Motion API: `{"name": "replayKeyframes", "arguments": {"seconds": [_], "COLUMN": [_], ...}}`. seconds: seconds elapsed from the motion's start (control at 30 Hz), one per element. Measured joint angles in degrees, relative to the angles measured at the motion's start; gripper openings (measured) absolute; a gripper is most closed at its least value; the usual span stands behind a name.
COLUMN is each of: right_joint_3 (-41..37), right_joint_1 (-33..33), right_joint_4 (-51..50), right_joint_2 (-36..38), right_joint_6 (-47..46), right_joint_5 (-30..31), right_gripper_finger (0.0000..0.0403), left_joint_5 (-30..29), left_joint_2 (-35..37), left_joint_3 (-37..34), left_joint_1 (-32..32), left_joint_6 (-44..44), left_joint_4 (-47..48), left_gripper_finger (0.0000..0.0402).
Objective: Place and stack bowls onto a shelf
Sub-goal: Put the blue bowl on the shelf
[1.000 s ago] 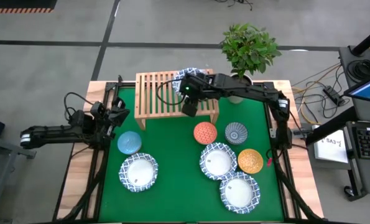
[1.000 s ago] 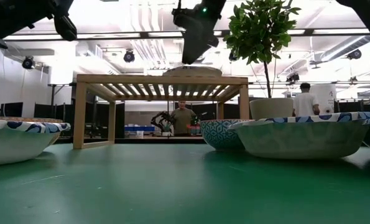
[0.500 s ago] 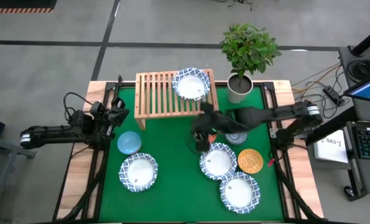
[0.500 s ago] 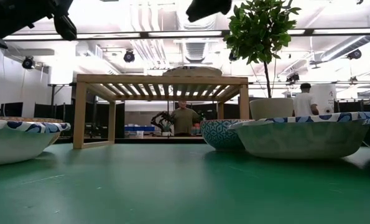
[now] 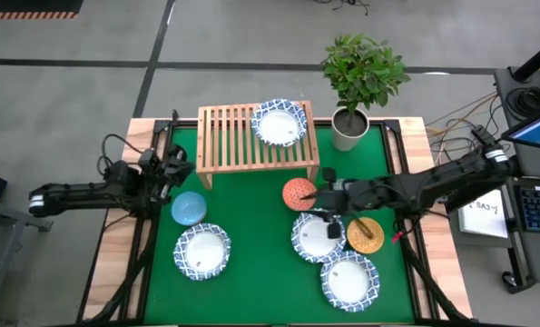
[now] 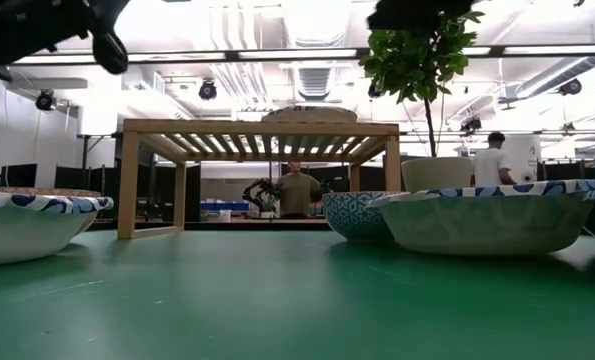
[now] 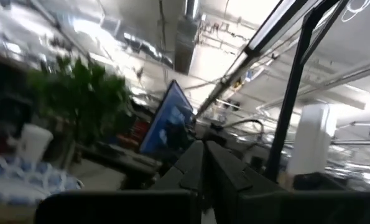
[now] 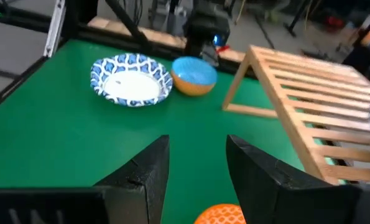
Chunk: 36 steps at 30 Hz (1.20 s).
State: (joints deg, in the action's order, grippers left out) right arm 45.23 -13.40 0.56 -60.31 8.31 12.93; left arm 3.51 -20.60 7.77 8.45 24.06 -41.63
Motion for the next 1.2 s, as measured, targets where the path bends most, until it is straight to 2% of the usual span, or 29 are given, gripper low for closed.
{"name": "replayKeyframes", "arguments": {"seconds": [0.2, 0.4, 0.53, 0.67, 0.97, 1.2], "right_joint_3": [-7.2, -9.7, -9.7, -9.7, -10.0, -10.5], "right_joint_1": [0.0, 0.0, 0.0, 0.0, 0.0, 0.0], "right_joint_4": [4.4, 4.8, 4.3, 3.7, -0.6, -0.4], "right_joint_2": [8.3, 14.0, 15.9, 16.7, 16.3, 16.6], "right_joint_6": [3.0, 5.5, 7.0, 7.4, 6.9, 9.4], "right_joint_5": [0.1, 0.1, -1.4, -1.6, -1.6, -1.4], "right_gripper_finger": [0.0148, 0.0148, 0.0148, 0.0148, 0.0148, 0.0148], "left_joint_5": [0.0, 0.1, 0.1, -0.7, -5.7, -6.1], "left_joint_2": [-2.6, -8.2, -12.7, -16.3, -24.2, -30.2], "left_joint_3": [1.4, 7.1, 11.7, 17.1, 32.9, 42.3], "left_joint_1": [-0.7, -3.6, -6.0, -7.2, -9.4, -12.7], "left_joint_6": [10.2, 12.7, 14.8, 20.3, 27.8, 36.2], "left_joint_4": [0.2, 1.1, 6.7, 18.2, 58.0, 79.7], "left_gripper_finger": [0.0000, 0.0000, 0.0000, 0.0000, 0.0000, 0.0000]}}
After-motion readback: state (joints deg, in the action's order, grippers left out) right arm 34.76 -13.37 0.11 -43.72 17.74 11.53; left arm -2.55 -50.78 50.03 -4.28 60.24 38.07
